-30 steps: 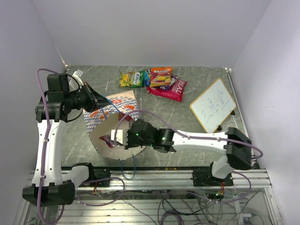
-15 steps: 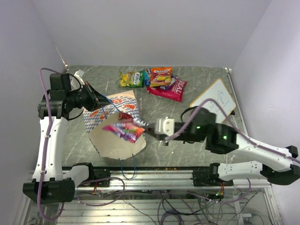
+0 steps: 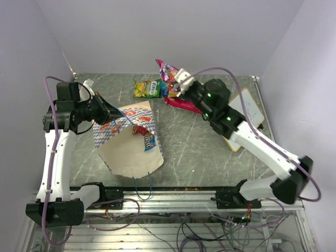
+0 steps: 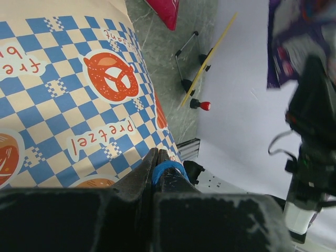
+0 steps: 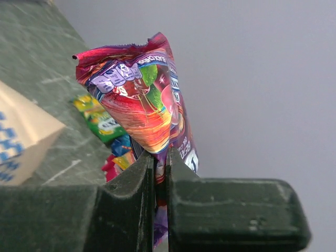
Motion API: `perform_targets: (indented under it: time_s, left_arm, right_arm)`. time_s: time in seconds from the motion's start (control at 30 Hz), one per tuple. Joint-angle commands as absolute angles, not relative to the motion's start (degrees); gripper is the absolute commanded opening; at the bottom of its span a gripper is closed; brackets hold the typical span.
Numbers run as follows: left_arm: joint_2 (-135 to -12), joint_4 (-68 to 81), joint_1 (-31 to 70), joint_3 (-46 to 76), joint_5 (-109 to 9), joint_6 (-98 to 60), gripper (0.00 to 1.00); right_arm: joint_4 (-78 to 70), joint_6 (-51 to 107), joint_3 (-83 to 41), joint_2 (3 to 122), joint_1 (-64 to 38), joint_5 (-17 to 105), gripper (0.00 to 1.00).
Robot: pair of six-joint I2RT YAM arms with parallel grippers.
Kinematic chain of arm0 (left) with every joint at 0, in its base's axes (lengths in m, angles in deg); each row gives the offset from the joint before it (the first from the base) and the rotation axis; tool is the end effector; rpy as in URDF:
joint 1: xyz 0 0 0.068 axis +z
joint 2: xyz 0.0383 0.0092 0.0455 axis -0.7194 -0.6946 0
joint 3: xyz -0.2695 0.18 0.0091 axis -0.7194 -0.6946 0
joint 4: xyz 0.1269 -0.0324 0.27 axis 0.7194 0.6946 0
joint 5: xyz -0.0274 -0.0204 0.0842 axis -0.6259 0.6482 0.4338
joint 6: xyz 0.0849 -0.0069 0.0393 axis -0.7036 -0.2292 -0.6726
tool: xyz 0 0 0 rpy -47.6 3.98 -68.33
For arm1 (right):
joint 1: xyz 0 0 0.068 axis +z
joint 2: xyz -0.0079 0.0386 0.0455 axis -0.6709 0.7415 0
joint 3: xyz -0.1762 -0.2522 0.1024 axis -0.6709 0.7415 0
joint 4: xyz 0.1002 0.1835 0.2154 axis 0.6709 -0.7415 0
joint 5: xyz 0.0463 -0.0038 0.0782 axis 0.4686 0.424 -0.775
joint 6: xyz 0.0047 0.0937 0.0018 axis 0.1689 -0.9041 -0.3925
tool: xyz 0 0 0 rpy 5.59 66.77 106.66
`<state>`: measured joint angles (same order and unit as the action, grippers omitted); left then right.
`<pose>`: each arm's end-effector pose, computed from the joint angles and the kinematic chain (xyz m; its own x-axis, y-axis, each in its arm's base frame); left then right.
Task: Take the snacks out of the paper bag
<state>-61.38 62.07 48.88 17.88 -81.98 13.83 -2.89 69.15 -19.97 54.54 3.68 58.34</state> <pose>0.2494 -0.0422 0.4235 -0.7836 -0.5733 -0.2395 -0.1408 0.5393 -0.8302 0.2665 0.2601 0.4873 0.3716 -0.4180 -0.8289 -0.5098 0.6544 -0.5585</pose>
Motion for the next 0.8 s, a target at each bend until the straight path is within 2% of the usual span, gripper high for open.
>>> perform_targets:
  time_s: [0.0, 0.43, 0.77]
  left_arm:
    - [-61.9, 64.4, 49.4, 19.4, -80.0, 12.7, 0.07]
    - [-63.1, 71.5, 49.3, 19.2, -75.3, 10.3, 0.07]
    - [-64.8, 74.8, 49.4, 22.0, -74.3, 7.6, 0.07]
  right_arm:
    - [5.5, 71.8, -24.9, 64.5, -0.8, 54.9, 0.0]
    - [14.8, 81.0, -43.8, 100.3, -3.5, 52.2, 0.0]
    - [17.5, 84.7, -51.8, 114.7, -3.6, 52.1, 0.0]
